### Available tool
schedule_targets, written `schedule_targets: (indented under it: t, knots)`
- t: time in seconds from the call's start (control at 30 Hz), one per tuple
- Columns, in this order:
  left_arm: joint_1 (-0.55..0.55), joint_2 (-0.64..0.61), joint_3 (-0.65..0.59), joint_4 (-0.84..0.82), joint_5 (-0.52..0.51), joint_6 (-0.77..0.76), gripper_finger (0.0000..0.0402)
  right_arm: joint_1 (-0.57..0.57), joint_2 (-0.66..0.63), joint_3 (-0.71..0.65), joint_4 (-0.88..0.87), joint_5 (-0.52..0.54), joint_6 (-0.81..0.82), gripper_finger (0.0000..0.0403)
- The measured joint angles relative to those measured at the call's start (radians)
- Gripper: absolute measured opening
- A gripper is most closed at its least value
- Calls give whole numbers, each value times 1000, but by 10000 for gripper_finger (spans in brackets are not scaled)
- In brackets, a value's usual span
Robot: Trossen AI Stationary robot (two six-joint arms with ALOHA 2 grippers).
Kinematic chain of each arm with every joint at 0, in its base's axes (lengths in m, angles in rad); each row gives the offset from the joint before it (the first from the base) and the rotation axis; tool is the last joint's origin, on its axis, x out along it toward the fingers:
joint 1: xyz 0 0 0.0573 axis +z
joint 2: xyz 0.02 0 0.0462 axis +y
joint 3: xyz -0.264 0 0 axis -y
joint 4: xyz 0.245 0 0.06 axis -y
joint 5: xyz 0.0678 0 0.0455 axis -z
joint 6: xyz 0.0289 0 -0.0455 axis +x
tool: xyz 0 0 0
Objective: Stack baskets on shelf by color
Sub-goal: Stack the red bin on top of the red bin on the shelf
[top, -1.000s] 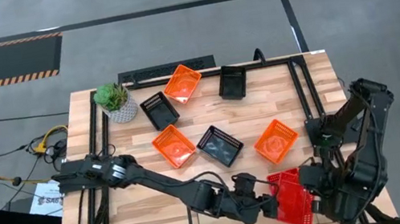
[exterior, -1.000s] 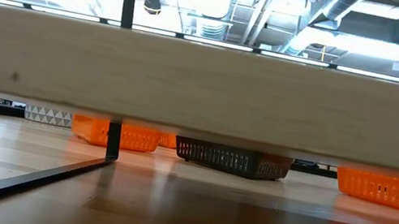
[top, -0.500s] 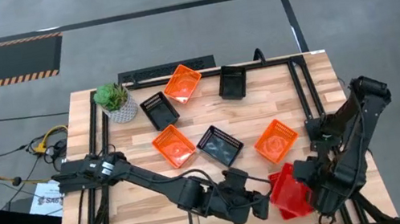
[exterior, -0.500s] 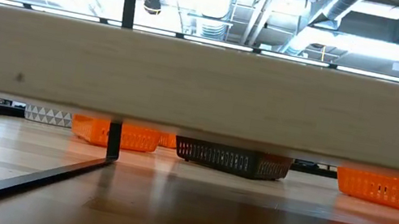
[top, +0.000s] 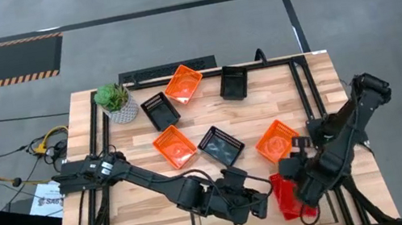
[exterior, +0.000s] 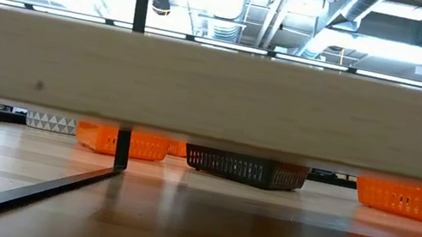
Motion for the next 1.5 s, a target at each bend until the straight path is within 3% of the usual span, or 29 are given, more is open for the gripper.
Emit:
schedule_targets:
  t: [0.1,0.33,0.5,0.83,1.17,1.5]
  knots:
    - [5,-7,0,-3,0,20,193,-8,-31,0,67,-9,-38,118]
    - [6,-17,0,-14,1,47,193,37,-146,0,-44,-21,68,118]
    - [6,-17,0,-18,4,48,193,54,-193,0,-31,-24,70,118]
    - [-1,-16,0,-21,6,52,193,39,-94,0,-58,-160,-13,118]
    - [-4,-16,0,-20,6,50,193,2,-44,0,-84,-140,-96,118]
    - [-4,-16,0,-25,6,51,193,-88,-22,0,67,-92,-267,118]
